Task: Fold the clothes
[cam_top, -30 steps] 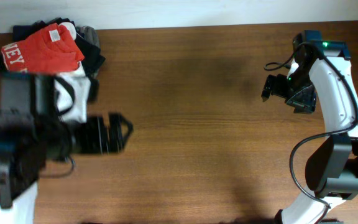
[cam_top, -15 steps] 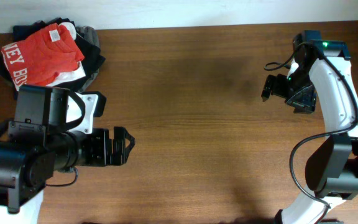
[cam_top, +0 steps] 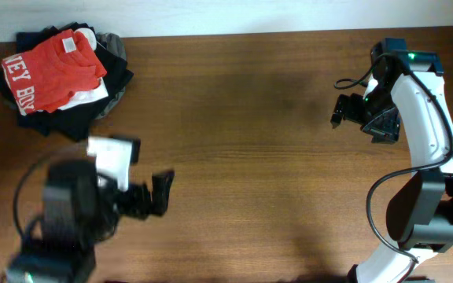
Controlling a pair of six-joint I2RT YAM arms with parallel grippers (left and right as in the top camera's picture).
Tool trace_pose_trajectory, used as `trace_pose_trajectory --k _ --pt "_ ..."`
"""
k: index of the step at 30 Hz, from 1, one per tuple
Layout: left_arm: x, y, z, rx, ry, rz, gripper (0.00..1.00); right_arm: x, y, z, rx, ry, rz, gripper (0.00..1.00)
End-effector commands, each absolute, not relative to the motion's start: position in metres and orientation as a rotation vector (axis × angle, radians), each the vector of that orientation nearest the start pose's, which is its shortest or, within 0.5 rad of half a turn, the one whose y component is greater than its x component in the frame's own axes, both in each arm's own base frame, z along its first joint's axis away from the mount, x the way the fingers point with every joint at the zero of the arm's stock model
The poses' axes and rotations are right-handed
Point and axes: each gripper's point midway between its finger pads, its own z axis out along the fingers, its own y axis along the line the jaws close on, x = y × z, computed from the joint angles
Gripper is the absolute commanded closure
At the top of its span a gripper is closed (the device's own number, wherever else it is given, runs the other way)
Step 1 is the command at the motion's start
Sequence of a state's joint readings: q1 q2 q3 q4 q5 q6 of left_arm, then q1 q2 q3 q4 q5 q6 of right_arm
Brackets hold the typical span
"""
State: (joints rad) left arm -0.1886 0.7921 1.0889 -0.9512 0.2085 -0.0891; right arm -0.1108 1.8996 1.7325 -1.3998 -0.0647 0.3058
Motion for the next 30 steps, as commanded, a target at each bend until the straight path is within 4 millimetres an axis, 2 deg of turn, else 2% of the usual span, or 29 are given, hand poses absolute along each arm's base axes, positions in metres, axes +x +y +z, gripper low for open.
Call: trace_pose_trajectory --k 1,6,12,16,20,24,28,30 --pt "0.227 -0.064 0.256 0.204 2.044 -0.313 0.01 0.359 -0.03 0.138 0.639 3.068 0.094 0.02" --pt "0.207 -0.045 0.218 0.132 1.962 -0.261 0.01 0.359 -0.03 0.138 0.639 3.068 0.094 0.02" --pt "0.204 -0.021 0.208 0.038 1.883 -0.137 0.01 0.359 -0.03 0.138 0.639 3.068 0.094 0.02" --pt "0.209 -0.005 0.21 -0.024 1.778 -0.067 0.01 0.36 -0.03 0.138 0.639 3.068 0.094 0.02" --pt "0.221 -0.004 0.207 -0.02 1.69 -0.07 0.01 0.359 -0.03 0.138 0.639 3.068 0.094 0.02" --pt "0.236 -0.014 0.204 0.031 1.578 -0.111 0.01 0.359 -0.03 0.138 0.639 3.068 0.094 0.02" --pt "0.244 -0.016 0.202 0.052 1.476 -0.117 0.01 0.36 -0.03 0.138 0.639 3.068 0.094 0.02" --pt "0.245 -0.015 0.198 0.064 1.479 -0.094 0.01 0.359 -0.03 0.138 0.639 3.068 0.094 0.02"
